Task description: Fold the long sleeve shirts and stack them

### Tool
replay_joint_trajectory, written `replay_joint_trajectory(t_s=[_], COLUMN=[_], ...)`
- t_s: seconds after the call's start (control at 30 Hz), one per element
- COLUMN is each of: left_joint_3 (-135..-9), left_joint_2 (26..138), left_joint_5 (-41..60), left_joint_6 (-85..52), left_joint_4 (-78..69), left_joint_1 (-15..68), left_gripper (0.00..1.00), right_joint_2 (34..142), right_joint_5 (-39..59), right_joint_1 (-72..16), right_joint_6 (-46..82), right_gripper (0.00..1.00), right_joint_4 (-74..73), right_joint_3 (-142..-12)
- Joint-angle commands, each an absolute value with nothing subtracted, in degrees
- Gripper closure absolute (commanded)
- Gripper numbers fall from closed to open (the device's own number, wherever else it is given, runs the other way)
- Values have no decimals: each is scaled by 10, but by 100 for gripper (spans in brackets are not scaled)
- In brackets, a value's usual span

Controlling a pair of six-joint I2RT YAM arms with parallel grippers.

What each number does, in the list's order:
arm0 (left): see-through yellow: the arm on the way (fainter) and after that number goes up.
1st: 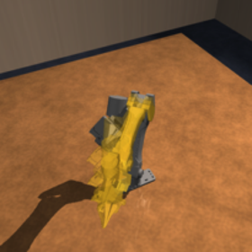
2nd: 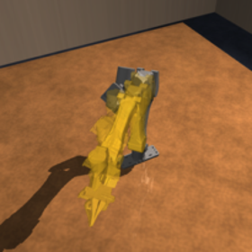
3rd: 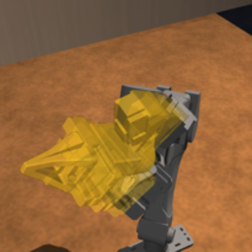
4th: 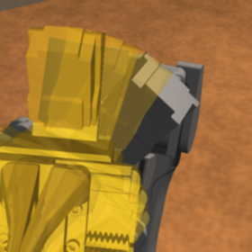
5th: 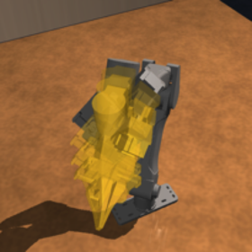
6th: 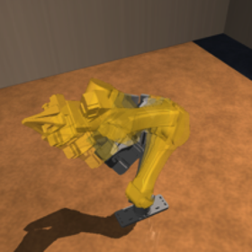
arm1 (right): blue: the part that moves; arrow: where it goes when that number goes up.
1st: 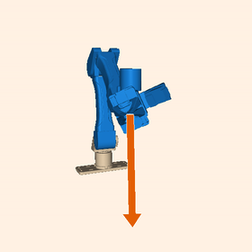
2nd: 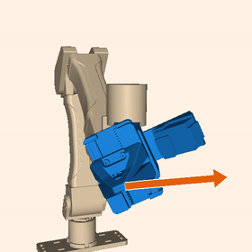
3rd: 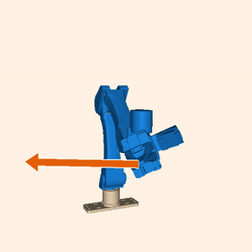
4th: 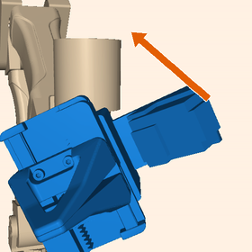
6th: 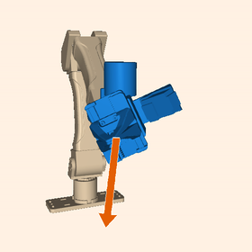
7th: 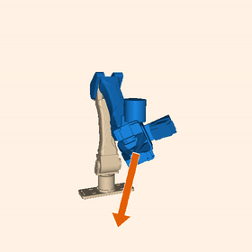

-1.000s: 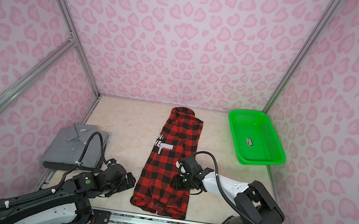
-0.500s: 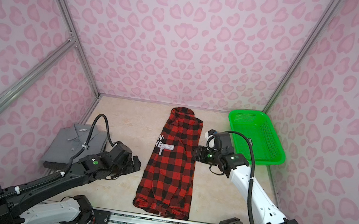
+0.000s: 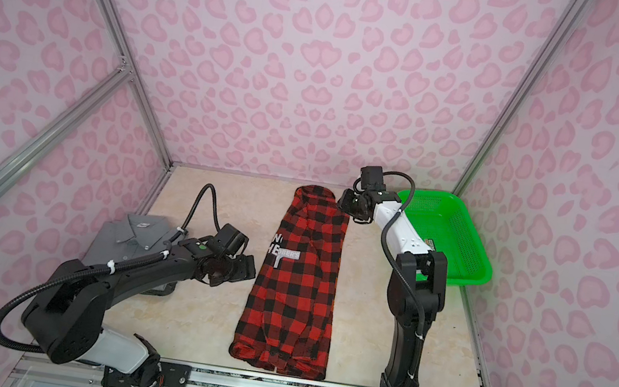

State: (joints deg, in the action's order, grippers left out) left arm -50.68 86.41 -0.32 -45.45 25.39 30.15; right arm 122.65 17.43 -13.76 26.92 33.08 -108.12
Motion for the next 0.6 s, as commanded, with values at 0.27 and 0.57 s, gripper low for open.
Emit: replay_joint_trajectory(t_s=[0.27,0.57], left_joint_3=[-640,-653], left_joint_2=[1005,1065], left_joint_5=[70,76], left_joint_6=[-417,-421], left_joint_4=[204,187], left_joint_1=[273,270], left_gripper=[16,31], right_joint_2=[1372,1536], right_joint_5=[248,278], right_joint_1=[-188,-218], right_joint_6=[230,242], right_gripper=[52,55], right_joint_4=[321,377], right_joint_3=[-1182,-1424])
